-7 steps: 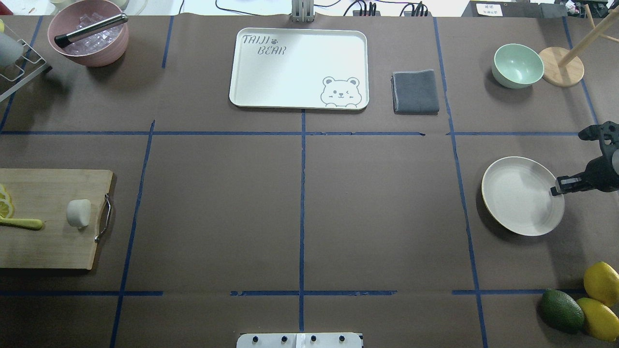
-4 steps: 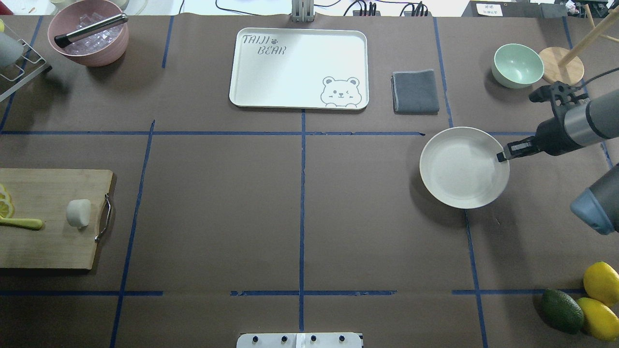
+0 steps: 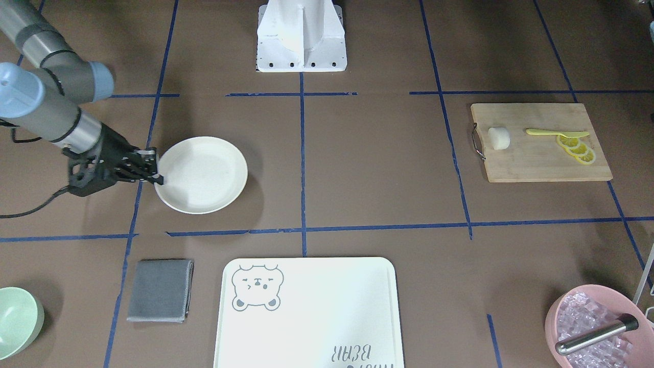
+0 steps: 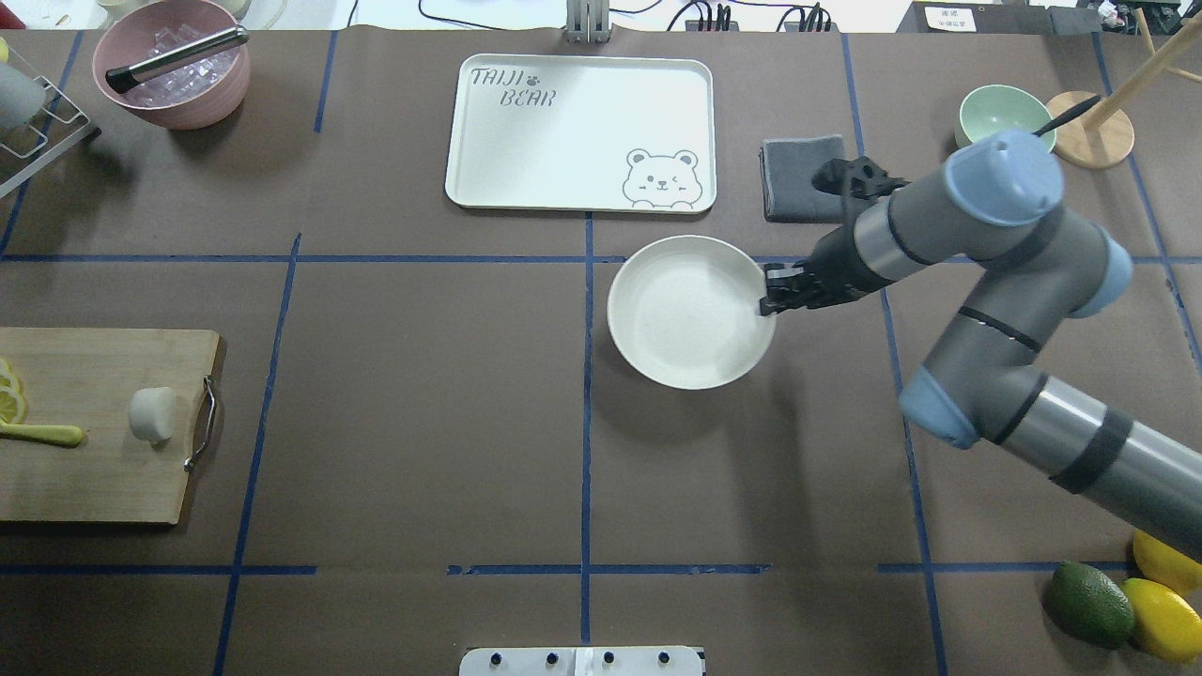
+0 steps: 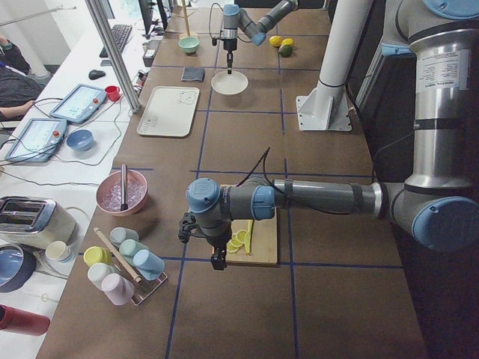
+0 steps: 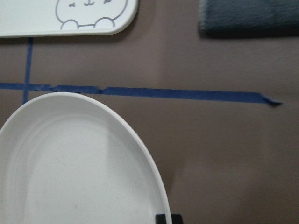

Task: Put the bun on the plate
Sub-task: 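Drag the white plate with the right gripper toward the table centre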

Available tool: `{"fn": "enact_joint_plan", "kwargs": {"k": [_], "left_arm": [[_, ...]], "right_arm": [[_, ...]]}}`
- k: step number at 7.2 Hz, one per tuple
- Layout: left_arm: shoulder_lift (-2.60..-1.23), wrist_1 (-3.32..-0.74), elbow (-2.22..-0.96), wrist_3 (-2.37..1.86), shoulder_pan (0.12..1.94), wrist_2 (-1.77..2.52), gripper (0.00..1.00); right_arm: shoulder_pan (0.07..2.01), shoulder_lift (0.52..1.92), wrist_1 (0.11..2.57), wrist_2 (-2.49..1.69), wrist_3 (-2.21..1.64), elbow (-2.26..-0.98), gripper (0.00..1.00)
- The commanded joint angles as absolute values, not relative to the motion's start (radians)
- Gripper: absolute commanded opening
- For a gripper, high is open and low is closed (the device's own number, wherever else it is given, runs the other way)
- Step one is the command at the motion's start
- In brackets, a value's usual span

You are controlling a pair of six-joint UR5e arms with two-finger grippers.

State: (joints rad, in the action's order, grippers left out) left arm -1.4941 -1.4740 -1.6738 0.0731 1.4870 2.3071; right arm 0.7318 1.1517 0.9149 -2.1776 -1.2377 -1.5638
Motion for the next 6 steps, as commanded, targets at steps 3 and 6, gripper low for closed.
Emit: {"fn": "enact_joint_plan", "kwargs": {"k": [3, 6], "left_arm": [[-1.496, -1.474, -1.678, 0.074, 1.447, 2.309, 1.00], [-1.497, -1.474, -1.678, 0.074, 1.439, 2.309, 1.00]], "right_arm": [[0.569, 0.989, 1.045, -1.972, -1.402, -1.513, 0.04], [0.532, 0.996, 1.042, -1.967, -1.404, -1.514, 0.59]]}}
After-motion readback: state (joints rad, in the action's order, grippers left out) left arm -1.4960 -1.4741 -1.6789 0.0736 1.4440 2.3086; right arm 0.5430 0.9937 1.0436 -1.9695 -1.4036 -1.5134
